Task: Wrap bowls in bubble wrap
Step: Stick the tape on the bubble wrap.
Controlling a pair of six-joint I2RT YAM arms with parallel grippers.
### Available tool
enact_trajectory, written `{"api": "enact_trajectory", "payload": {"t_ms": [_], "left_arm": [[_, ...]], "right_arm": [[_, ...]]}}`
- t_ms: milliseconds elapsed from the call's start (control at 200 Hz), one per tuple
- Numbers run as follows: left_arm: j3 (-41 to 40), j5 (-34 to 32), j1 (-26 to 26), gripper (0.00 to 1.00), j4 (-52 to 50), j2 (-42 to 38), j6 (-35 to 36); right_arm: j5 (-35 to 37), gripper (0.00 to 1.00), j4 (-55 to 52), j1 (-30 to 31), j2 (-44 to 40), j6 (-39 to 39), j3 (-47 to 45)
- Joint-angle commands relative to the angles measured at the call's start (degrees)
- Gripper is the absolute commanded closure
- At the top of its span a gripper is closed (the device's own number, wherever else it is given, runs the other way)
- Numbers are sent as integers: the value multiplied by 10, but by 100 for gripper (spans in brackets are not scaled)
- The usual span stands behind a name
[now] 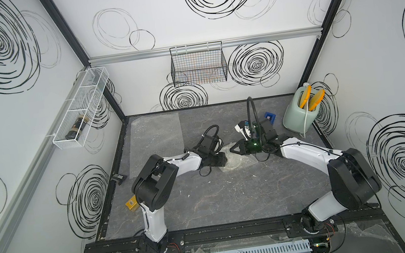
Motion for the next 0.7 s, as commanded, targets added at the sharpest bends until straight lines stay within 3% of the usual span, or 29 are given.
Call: {"api": "enact_trajectory", "payload": {"t_ms": [0, 695], "left_arm": [[-3, 1, -7, 55, -11, -8, 11], [-3, -1, -6, 55, -13, -6, 11]], "right_arm": [[-1, 100, -8, 8, 21, -36, 25], [-16, 100, 19, -12, 91, -37, 0]]}}
